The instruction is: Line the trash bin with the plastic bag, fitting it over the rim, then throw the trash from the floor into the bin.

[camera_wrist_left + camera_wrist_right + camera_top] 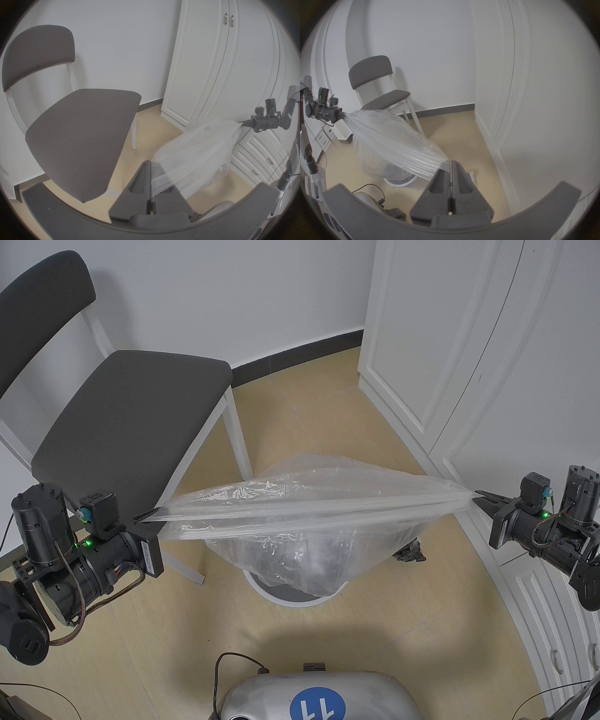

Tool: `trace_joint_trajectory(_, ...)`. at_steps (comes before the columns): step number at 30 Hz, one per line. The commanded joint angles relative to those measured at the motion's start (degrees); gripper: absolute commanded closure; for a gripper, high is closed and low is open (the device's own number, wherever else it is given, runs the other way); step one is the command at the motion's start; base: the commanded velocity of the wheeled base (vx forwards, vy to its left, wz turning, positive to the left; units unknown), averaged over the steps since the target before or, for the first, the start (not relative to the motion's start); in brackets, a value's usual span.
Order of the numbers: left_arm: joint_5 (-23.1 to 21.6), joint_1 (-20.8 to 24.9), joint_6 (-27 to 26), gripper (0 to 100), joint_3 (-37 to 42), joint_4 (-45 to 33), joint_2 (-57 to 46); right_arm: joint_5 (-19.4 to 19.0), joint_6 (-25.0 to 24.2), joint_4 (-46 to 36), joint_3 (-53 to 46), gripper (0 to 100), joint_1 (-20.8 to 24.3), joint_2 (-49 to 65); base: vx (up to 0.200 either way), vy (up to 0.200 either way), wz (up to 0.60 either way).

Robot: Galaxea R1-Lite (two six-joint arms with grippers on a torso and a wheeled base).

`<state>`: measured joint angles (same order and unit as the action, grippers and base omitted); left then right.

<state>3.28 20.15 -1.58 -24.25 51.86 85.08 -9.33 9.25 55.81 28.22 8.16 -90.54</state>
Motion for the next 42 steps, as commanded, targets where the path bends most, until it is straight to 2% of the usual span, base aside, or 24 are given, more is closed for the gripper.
trace_joint_trajectory(1,0.24,-0.29,0.00,100,0.08,0.17,0.09,0.45,0.06,0.09,-0.01,100,-0.33,-0.16,0.000,0.000,0.00)
trace_joint_trajectory(5,-0.55,1.12,0.09,100,0.34,0.79,0.09,0.19,-0.02,0.18,0.08,100,0.72,-0.43,0.000,0.000,0.00)
trace_joint_trajectory(10,-0.91,5.34,0.79,100,0.25,1.58,-0.62,-0.08,-0.73,0.97,0.17,100,4.24,-1.31,0.000,0.000,0.00)
trace_joint_trajectory(11,-0.73,7.45,0.88,100,0.25,2.28,-0.62,-0.17,-1.25,1.06,0.17,100,5.56,-1.39,0.000,0.000,0.00)
trace_joint_trajectory(17,-0.47,13.42,1.94,100,0.78,6.32,-0.44,-0.34,-4.51,2.81,-0.98,100,10.92,-0.95,0.000,0.000,0.00)
trace_joint_trajectory(23,0.06,16.85,4.92,100,0.43,8.52,0.00,-0.25,-7.06,10.55,-2.29,100,15.49,-3.86,0.000,0.000,0.00)
trace_joint_trajectory(30,0.24,23.71,10.11,100,-0.01,13.44,3.16,0.19,-13.30,28.48,-3.79,100,23.13,-13.26,0.000,0.000,0.00)
trace_joint_trajectory(33,2.08,24.50,10.81,100,-0.01,17.40,6.77,0.10,-14.44,34.19,-5.72,100,26.39,-17.30,0.000,0.000,0.00)
trace_joint_trajectory(38,5.51,24.50,10.73,100,0.52,25.22,12.92,0.10,-14.44,34.19,-6.51,100,30.34,-19.15,0.000,0.000,0.00)
trace_joint_trajectory(42,5.95,24.32,10.20,100,0.87,26.80,15.64,0.01,-14.79,34.19,-6.34,100,30.52,-19.32,0.000,0.000,0.00)
